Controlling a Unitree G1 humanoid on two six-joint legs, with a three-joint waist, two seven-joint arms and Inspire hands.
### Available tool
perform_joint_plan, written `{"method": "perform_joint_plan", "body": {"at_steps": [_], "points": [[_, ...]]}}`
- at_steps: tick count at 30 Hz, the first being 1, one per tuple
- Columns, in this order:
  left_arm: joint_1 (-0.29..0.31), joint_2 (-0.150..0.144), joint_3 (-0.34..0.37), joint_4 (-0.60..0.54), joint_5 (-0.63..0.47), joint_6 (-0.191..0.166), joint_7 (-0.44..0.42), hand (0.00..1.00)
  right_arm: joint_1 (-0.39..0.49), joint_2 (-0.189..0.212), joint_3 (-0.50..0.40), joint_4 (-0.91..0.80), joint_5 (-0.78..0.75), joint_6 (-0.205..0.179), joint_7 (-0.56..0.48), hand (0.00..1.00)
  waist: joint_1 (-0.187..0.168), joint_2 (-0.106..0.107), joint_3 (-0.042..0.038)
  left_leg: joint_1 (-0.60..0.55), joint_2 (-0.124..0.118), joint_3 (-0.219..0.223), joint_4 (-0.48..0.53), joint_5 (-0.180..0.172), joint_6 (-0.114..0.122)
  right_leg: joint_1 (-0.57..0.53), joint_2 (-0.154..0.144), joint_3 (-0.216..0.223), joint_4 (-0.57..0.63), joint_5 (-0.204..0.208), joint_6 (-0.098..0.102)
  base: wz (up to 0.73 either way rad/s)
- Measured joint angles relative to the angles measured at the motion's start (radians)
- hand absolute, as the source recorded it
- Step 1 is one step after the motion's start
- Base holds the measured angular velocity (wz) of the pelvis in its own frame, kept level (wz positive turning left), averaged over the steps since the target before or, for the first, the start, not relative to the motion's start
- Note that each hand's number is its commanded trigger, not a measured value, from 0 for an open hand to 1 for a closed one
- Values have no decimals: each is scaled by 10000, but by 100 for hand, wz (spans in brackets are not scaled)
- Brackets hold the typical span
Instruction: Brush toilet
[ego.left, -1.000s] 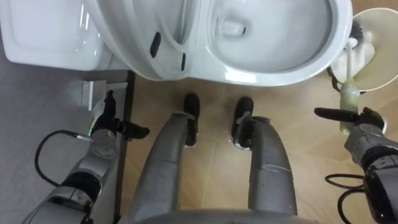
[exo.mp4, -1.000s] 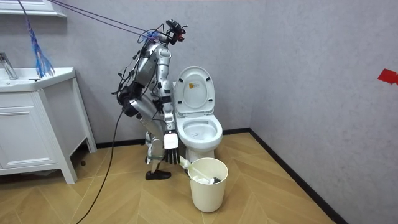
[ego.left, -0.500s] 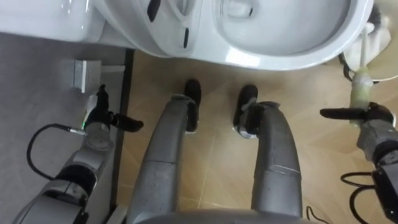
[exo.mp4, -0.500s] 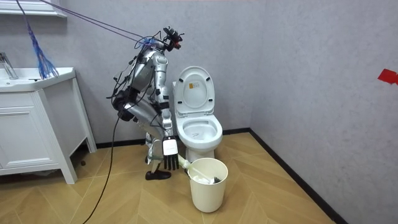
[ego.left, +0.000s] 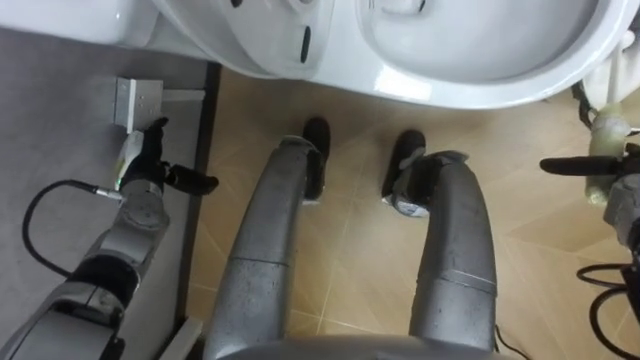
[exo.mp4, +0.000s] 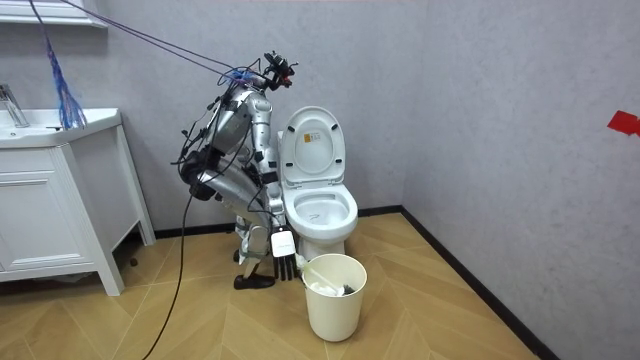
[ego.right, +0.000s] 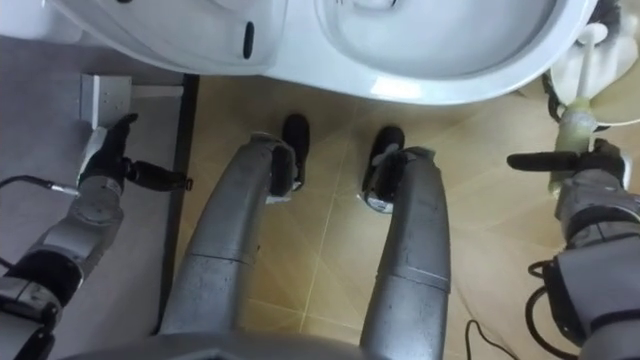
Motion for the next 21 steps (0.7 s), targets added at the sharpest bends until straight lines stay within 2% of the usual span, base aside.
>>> {"method": "perform_joint_plan", "body": {"at_steps": [1, 2, 7, 14, 18, 21], "points": [[6, 22, -70, -31, 0, 7, 11, 0, -1, -5, 0, 0, 1, -2, 7, 53, 9, 0, 0, -1, -1, 0, 1, -3, 3, 0, -1, 0, 1, -1, 1, 0], [16, 23, -74, -46, -3, 9, 11, 0, -4, -5, 2, 0, 1, -3, 13, 100, 25, 0, 0, -1, -4, 0, 2, -6, 5, 0, -1, 1, 1, -2, 2, 0], [575, 183, -72, -733, -7, 21, 18, 0, -9, -51, 1, 5, 74, 3, 249, 100, -21, -17, -3, 5, -20, 12, 9, -17, 42, 1, -42, 15, 8, -16, 24, 0], [752, 232, -72, -850, 1, 22, 8, 0, 4, -55, 0, 28, 115, 67, 401, 100, -29, -33, -3, 17, -7, -9, 41, 2, 91, 43, -48, -14, 7, -13, 29, 0], [985, 366, -73, -941, -10, 28, 5, 0, 158, -52, 11, 16, 793, 70, 533, 100, -77, -32, -5, 73, 16, -53, 39, 1, 92, 139, -35, -73, -41, -12, 28, 0], [1116, 387, -73, -926, -21, 172, -26, 0, 277, -48, 20, 17, 1138, 92, 667, 100, -66, -36, -9, 234, 8, -55, 37, -22, 98, 307, 6, -74, -74, -12, 29, -2]]}}
